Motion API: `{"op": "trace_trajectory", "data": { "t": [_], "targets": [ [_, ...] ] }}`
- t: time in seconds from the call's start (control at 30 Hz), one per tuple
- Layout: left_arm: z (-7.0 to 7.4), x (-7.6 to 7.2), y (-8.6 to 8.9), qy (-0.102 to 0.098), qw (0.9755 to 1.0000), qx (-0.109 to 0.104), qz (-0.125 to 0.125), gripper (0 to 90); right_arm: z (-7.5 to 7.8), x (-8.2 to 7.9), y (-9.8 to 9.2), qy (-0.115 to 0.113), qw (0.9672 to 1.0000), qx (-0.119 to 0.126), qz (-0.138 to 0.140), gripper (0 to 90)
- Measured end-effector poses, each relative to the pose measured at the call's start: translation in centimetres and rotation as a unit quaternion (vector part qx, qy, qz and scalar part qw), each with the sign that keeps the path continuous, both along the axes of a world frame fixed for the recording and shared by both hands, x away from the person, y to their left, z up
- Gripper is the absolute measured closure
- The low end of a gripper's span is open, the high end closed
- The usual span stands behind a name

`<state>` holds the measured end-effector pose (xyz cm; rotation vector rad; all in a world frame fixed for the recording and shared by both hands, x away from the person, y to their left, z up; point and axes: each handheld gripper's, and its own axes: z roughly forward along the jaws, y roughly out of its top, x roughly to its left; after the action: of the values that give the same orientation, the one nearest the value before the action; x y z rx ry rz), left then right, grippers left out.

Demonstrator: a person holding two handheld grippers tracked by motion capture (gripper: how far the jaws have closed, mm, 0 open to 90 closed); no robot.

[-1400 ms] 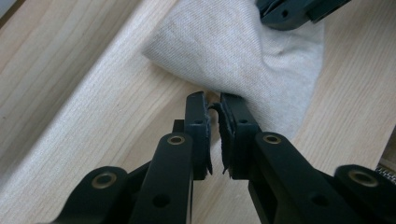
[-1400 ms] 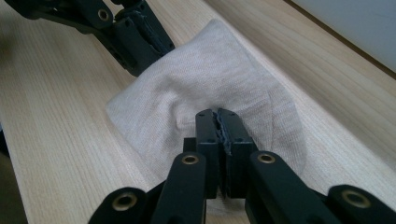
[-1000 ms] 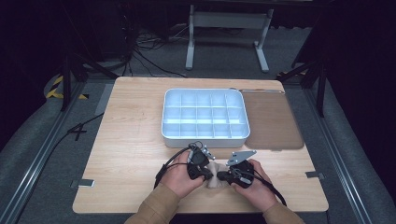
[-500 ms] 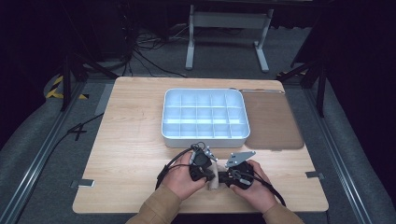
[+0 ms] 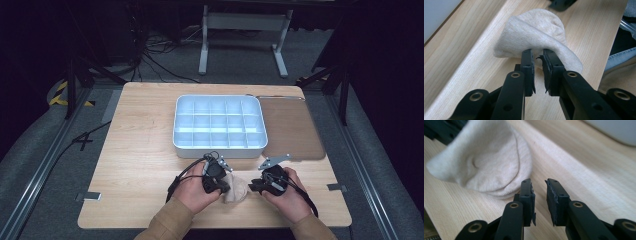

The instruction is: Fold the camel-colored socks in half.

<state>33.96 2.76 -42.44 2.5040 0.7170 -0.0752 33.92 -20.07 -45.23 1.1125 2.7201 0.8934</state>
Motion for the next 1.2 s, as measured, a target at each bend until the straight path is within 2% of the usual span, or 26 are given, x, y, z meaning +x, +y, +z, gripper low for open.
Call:
{"op": "trace_trajectory", "data": {
  "t": [0.1, 0.17, 0.33, 0.57, 0.6, 0.73, 0.83, 0.97, 1.0, 1.1, 1.2],
  "targets": [
    [0.0, 0.0, -0.1, 0.001, 1.0000, -0.003, 0.001, 79.5, -0.3, -0.2, 0.7, 0.000, 0.9999, -0.007, 0.011, 76.6],
    [0.0, 0.0, -0.2, -0.006, 1.0000, -0.005, -0.004, 79.7, -0.4, -0.3, 1.0, -0.004, 0.9998, -0.008, 0.015, 76.5],
    [0.1, -0.1, -0.5, -0.015, 0.9998, -0.009, -0.008, 79.9, -0.6, -0.6, 1.4, -0.010, 0.9997, -0.003, 0.022, 75.9],
    [-0.1, 0.1, -1.4, -0.025, 0.9994, -0.008, -0.022, 79.7, -0.8, -0.9, 1.3, -0.017, 0.9996, 0.002, 0.022, 75.6],
    [-0.3, 0.1, -1.7, -0.023, 0.9993, -0.014, -0.027, 79.1, -0.8, -0.9, 1.3, -0.017, 0.9996, 0.003, 0.022, 75.5],
    [-0.6, 0.2, -2.1, -0.023, 0.9989, -0.013, -0.038, 78.0, -0.8, -1.1, 1.1, -0.016, 0.9997, 0.007, 0.019, 74.8],
    [-1.1, 0.3, -2.4, -0.036, 0.9977, -0.016, -0.055, 74.1, -0.9, -1.2, 1.1, -0.019, 0.9996, 0.006, 0.019, 74.7],
    [-1.4, 0.4, -2.3, -0.043, 0.9968, -0.021, -0.064, 71.1, -0.9, -1.3, 1.1, -0.019, 0.9996, 0.006, 0.019, 74.7],
    [-1.5, 0.4, -2.2, -0.046, 0.9970, -0.023, -0.058, 68.6, -0.9, -1.3, 1.1, -0.019, 0.9996, 0.005, 0.019, 74.7],
    [-1.5, 0.6, -2.0, -0.056, 0.9969, -0.012, -0.054, 57.1, -0.8, -1.2, 1.1, -0.020, 0.9996, 0.005, 0.021, 74.5],
    [-1.7, 0.5, -2.1, -0.069, 0.9957, -0.005, -0.062, 55.3, -0.8, -1.2, 1.1, -0.019, 0.9996, 0.005, 0.020, 74.4]
  ]
}}
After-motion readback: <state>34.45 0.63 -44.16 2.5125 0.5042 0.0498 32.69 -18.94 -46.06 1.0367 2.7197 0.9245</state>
